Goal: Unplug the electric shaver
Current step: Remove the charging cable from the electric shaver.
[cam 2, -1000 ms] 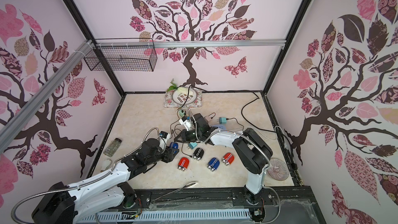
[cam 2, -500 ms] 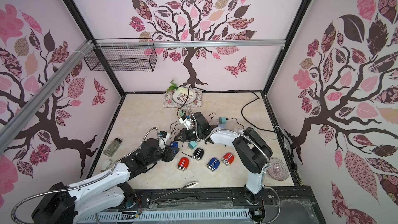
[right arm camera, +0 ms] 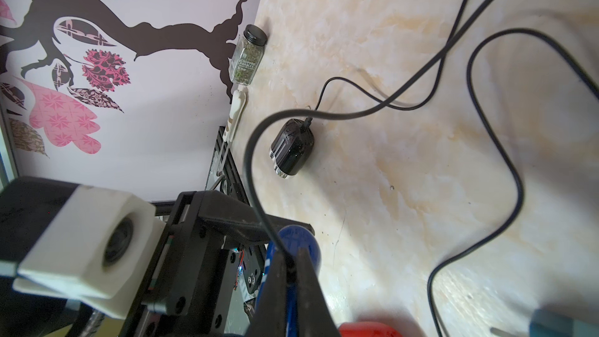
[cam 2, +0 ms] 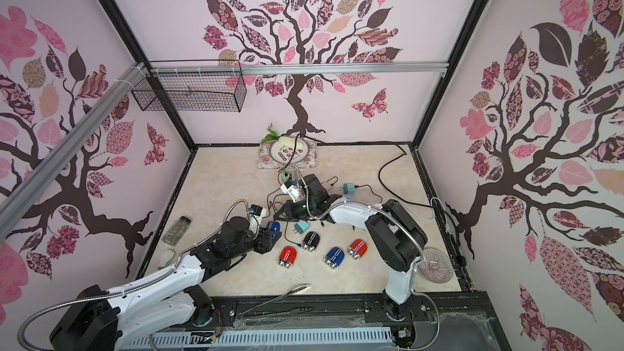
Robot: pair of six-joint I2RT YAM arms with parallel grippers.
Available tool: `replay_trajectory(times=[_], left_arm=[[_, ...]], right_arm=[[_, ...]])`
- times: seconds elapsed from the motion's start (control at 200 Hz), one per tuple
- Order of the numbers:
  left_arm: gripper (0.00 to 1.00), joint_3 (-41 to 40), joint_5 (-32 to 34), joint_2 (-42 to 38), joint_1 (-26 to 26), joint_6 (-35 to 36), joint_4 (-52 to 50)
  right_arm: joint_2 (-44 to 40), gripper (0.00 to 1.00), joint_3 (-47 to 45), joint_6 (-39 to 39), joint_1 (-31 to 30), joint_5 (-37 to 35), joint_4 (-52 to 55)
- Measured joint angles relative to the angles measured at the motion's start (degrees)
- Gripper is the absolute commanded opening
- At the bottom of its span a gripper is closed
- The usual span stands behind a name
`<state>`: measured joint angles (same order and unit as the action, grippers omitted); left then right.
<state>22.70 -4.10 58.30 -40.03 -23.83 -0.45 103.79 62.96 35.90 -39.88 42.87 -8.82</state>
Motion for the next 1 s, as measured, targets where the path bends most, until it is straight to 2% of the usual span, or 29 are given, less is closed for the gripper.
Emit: replay_trajectory(times=[1.0], left_arm=[[0.00, 0.00, -1.07, 0.33, 0.31, 0.00, 2.21]], right_arm=[[0.02, 0.00, 3.06, -1.73, 1.22, 0.83, 5.05]])
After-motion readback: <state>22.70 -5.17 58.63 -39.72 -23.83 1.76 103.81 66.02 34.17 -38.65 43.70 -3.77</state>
